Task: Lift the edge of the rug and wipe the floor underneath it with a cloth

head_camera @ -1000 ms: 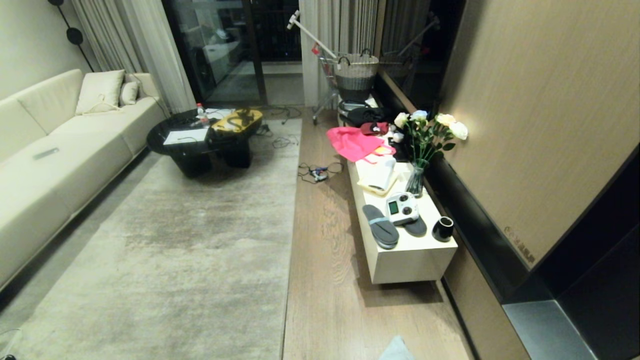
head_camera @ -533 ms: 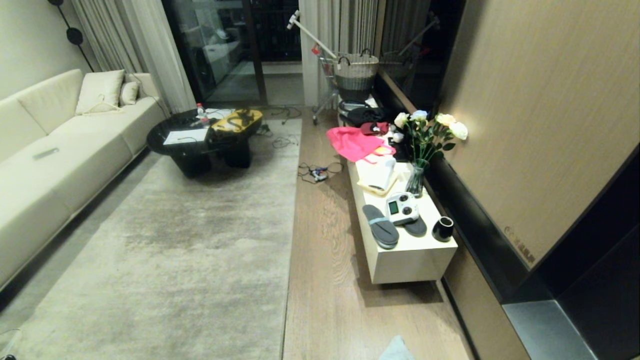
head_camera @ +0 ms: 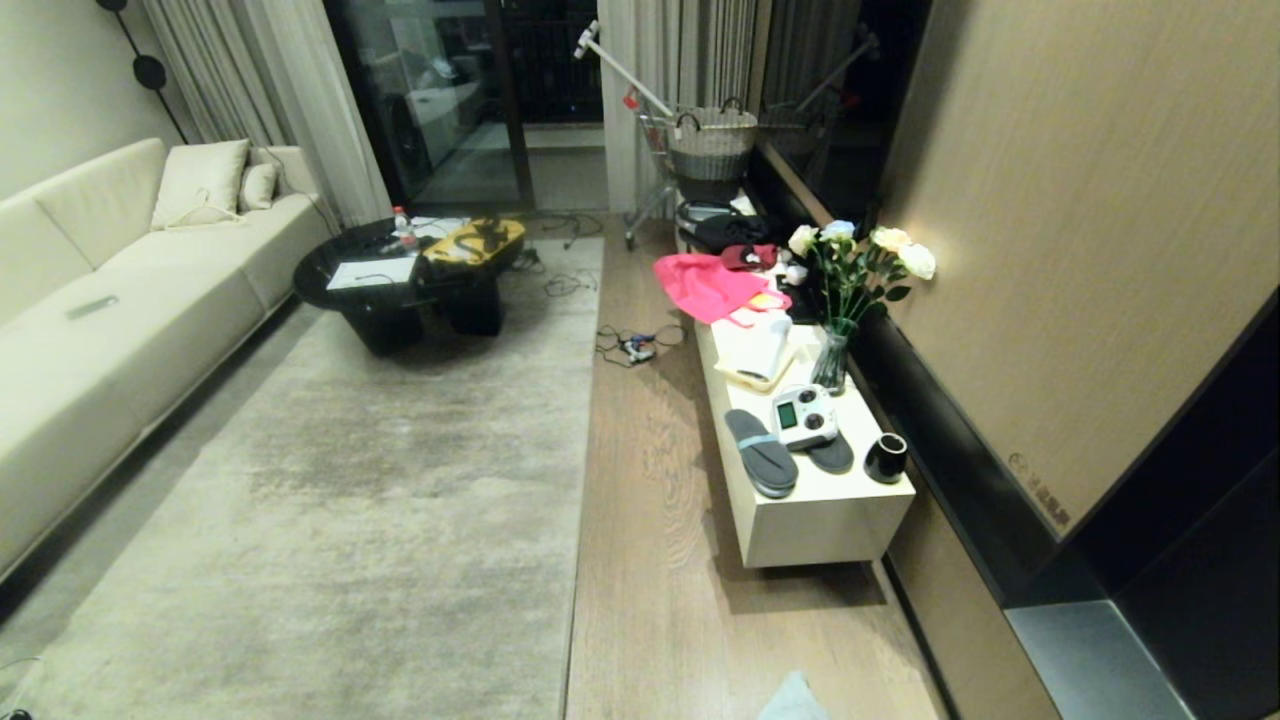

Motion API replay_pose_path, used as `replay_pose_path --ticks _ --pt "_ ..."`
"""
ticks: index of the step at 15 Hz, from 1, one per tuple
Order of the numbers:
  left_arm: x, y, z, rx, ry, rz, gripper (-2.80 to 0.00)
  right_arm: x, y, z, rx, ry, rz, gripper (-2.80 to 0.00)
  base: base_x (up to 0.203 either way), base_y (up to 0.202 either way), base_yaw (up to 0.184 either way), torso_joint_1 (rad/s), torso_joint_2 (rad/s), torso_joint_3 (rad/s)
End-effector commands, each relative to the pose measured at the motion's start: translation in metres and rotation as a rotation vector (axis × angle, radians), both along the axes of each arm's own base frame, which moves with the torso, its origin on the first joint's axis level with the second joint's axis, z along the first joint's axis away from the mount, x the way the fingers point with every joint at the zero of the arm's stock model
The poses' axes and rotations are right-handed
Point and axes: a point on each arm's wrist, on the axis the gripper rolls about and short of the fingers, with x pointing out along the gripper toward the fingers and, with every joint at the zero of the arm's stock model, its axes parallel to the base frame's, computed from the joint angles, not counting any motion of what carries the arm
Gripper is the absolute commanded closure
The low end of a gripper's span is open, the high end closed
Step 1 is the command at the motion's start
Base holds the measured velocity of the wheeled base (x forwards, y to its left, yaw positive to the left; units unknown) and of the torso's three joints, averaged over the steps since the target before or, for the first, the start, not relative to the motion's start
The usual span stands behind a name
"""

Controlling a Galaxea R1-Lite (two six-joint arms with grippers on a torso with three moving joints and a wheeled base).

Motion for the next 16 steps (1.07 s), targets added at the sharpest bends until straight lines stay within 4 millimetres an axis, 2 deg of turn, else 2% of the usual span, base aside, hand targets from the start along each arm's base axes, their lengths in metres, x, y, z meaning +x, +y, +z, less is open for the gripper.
replay_pose_path --ticks 1,16 --pt "0.0001 0.0000 0.0001 0.000 0.001 0.000 0.00 0.0001 0.0000 0.0000 -0.003 0.002 0.001 0.00 0.000 0.000 0.000 0.000 0.00 0.000" --pt "0.0001 0.0000 0.0001 -0.001 0.001 0.000 0.00 0.0001 0.0000 0.0000 0.006 0.002 0.001 0.00 0.000 0.000 0.000 0.000 0.00 0.000"
